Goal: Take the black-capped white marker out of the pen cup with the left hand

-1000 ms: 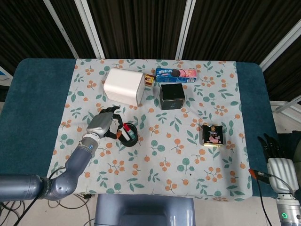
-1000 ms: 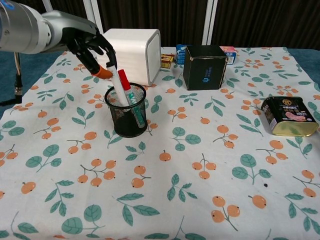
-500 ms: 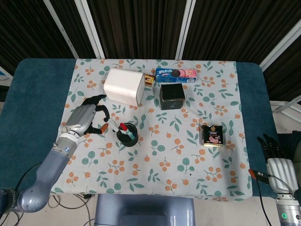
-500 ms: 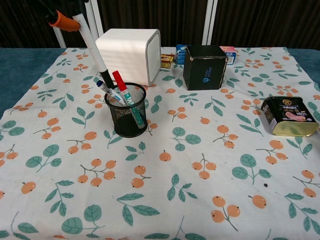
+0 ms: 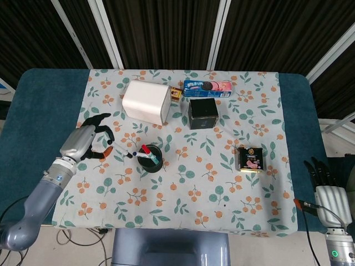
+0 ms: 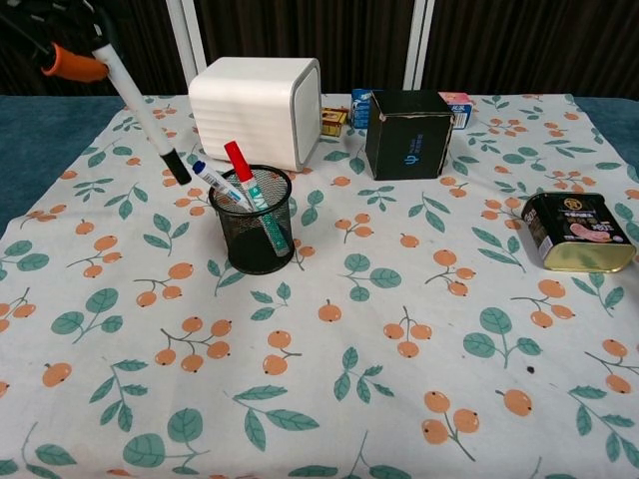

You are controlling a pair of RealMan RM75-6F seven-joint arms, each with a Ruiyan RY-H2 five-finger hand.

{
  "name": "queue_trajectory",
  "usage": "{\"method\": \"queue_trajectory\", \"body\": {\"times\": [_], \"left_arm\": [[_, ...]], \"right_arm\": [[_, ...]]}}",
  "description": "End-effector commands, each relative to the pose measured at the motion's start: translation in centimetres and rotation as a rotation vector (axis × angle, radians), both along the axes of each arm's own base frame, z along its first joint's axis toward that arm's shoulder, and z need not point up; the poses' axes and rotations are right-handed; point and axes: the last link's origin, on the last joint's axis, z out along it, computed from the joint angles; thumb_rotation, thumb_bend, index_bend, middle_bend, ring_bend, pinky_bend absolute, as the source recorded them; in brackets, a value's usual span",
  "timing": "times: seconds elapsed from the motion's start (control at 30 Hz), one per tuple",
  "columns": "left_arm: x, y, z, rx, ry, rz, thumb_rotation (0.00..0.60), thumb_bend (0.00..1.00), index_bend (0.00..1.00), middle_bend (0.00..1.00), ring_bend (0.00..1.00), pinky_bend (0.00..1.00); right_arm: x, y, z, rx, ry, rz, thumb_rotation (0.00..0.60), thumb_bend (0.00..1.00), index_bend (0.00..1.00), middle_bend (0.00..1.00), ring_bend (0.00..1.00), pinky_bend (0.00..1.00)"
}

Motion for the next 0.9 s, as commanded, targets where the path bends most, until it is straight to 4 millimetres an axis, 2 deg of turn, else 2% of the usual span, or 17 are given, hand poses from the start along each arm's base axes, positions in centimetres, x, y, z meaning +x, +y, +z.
{"method": "queue_trajectory", "body": {"times": [0.03,0.23,0.4,0.9], "left_arm": [[-2.4,0.1,0.3,-0.063,0.011,0.046,0.600,0.44,0.54,0.06,0.00,0.00],[-3.8,-0.2,-0.8,-0.122,0.035,0.064,0.600,0.44,0.54,0.06,0.00,0.00],[-4.1,0.3,-2.2,-0.161,0.069,0.063,0.600,0.44,0.54,0.06,0.00,0.00],[-2.2,1.7,-6.0,-0.222,0.104,0.069,0.600,0.43,0.51,0.06,0.00,0.00]], "right_arm": [[0.0,0.0,0.0,0.000,0.000,0.000,0.600,0.18,0.09,0.00,0.03,0.21],[0.0,0.0,0.0,0.000,0.000,0.000,0.600,0.18,0.09,0.00,0.03,0.21],[0.0,0.0,-0.1,-0.001,0.001,-0.002,0.600,0.18,0.09,0.00,0.03,0.21],[0.0,0.0,0.0,-0.002,0.000,-0.003,0.600,0.18,0.09,0.00,0.03,0.21]]}}
